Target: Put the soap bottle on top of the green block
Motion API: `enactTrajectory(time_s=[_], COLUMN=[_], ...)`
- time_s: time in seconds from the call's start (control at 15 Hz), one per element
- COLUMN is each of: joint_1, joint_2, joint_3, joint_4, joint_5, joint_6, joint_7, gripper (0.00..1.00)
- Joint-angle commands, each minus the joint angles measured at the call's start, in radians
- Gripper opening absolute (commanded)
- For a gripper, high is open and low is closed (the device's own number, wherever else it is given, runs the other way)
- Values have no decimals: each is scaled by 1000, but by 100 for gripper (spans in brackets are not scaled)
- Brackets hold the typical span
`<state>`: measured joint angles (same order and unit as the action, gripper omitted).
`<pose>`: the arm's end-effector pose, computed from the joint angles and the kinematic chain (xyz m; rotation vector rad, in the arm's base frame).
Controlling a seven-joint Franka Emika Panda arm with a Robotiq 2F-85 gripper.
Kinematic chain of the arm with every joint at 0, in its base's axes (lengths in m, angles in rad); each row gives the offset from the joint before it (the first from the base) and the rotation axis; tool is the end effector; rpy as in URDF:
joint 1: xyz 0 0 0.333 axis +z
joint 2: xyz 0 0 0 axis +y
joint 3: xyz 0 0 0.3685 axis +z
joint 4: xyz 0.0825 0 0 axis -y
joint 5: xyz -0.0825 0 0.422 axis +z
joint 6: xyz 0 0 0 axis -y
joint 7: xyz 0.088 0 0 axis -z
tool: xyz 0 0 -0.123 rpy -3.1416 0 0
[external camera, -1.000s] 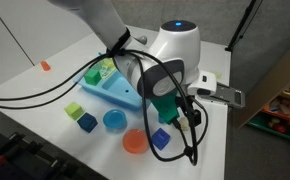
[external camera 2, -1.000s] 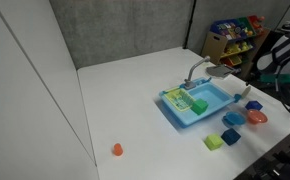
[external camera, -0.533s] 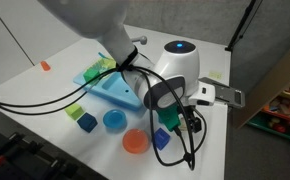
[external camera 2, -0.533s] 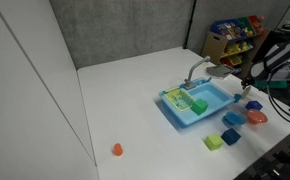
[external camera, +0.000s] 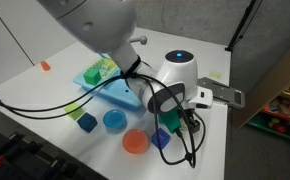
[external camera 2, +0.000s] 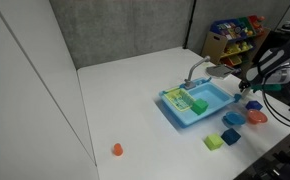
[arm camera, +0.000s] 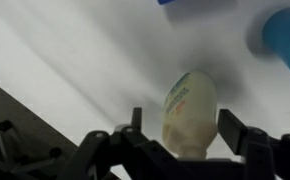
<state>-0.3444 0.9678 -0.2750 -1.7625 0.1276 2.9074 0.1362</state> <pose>0.5840 -0.4075 0.0365 2.7173 -1.0511 0.2501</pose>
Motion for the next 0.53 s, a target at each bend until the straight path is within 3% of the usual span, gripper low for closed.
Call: enactTrajectory(time_s=[0.0,0.33,0.47], joint_1=[7,33,55], joint_2=[9,-69,-113], joint_3=[-10,-17,-22], joint_4=[27,-26,-49], joint_5=[-1,-9,-15], joint_6=[-21,-56,-62], joint_7=[12,3,4], gripper=[49,8,10])
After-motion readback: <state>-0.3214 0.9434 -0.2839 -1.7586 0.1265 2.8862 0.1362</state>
